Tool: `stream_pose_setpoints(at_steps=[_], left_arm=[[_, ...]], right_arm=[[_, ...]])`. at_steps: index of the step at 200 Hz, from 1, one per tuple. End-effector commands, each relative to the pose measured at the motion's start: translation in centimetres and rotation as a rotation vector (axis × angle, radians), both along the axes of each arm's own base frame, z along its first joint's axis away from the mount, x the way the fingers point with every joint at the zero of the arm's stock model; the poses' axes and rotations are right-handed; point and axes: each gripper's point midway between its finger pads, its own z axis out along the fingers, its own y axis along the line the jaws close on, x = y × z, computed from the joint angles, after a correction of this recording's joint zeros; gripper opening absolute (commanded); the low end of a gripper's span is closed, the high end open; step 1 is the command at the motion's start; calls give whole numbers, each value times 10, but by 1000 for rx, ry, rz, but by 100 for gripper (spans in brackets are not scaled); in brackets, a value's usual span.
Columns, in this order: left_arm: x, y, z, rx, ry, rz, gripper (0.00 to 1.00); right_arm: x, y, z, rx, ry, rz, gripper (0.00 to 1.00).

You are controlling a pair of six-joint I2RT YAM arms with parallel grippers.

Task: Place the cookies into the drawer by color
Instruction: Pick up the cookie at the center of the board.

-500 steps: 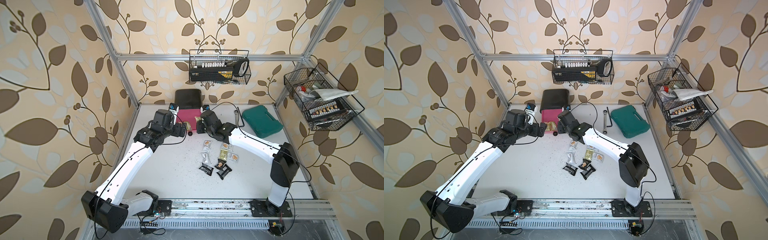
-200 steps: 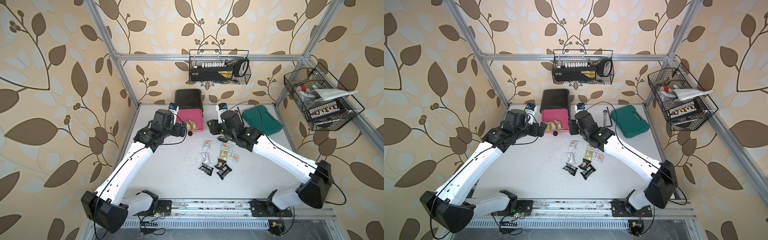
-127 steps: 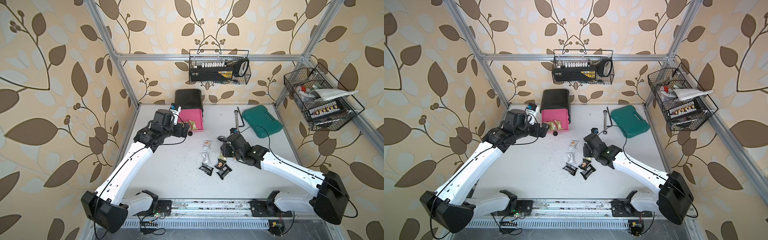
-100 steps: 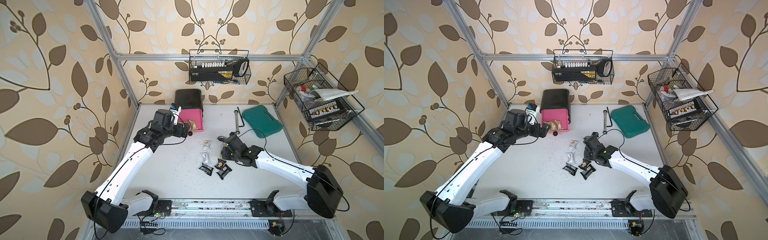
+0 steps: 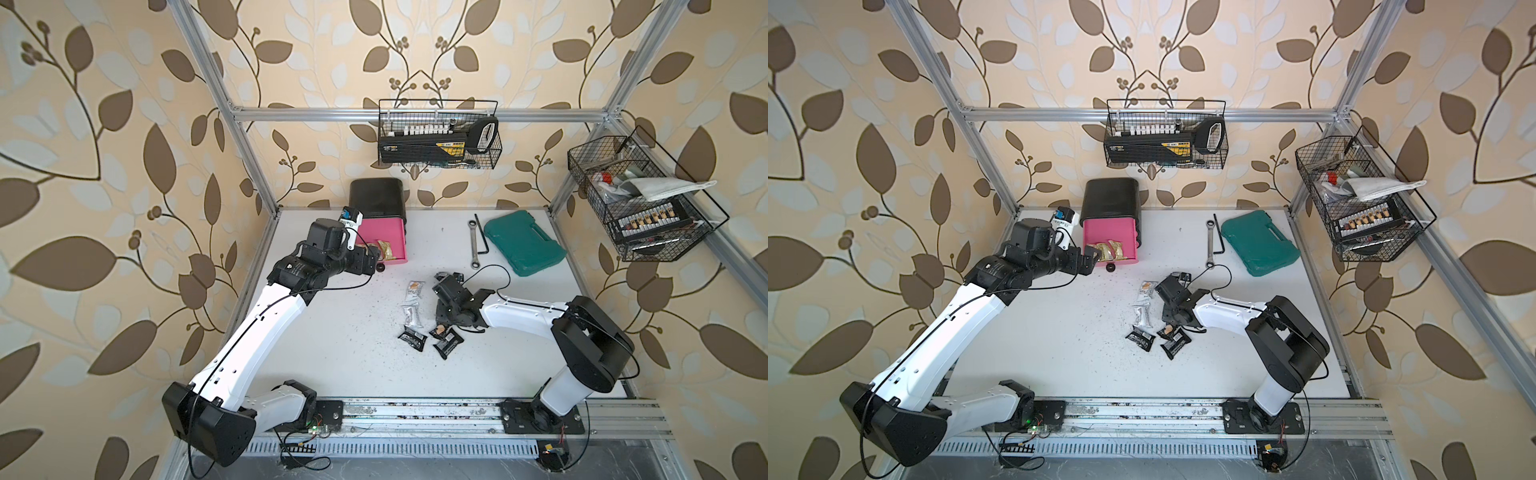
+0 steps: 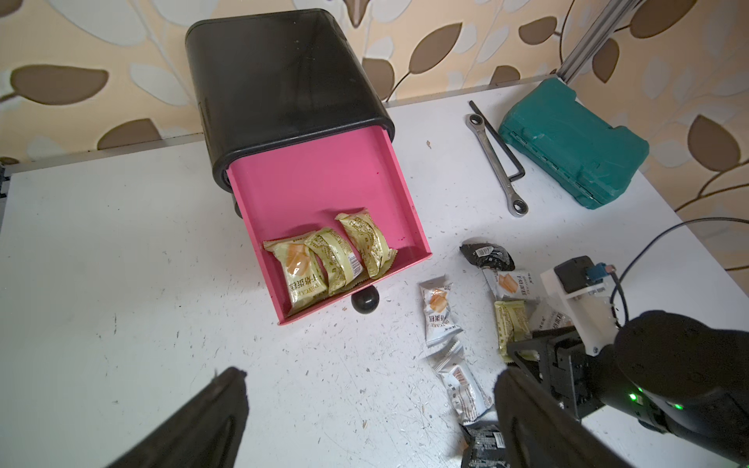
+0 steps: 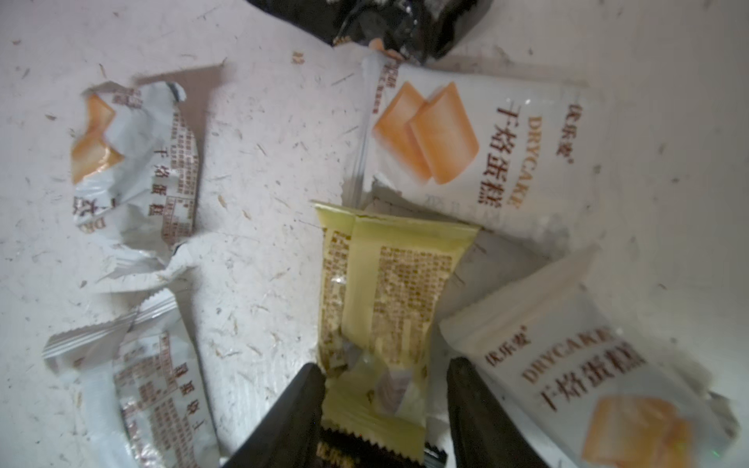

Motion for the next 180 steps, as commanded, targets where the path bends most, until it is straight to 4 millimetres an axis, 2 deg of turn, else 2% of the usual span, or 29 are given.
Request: stream_pose_setpoints(at_steps=[1,37,42,47,69,100,146,180], left_arm=[[2,-3,5,-27,-16,-8,98],[2,-3,7,-30,-20,-8,98],[2,-2,6,-29,-18,-7,98],[2,-3,6,-30,-18,-8,98],[2,-2,5,-27,-18,-5,98],[3,-3,4,-27,-15,-6,98],[3,-4,5,-34,-12,-9,99],[2,-3,5,-31,-15,-9,98]], right_arm=[[15,1,10,-15,-49,-25,54],[24,0,28,-32,-113,-9,69],[25,1,29,-32,-114,-5,70],[31,-5,28,-34,-111,-28,71],[36,-2,21,-30,-102,-29,70],[38,6,5,-20,-65,-17,60],[30,3,-10,-46,-26,-14,46],[25,-3,-9,-58,-31,-11,31]])
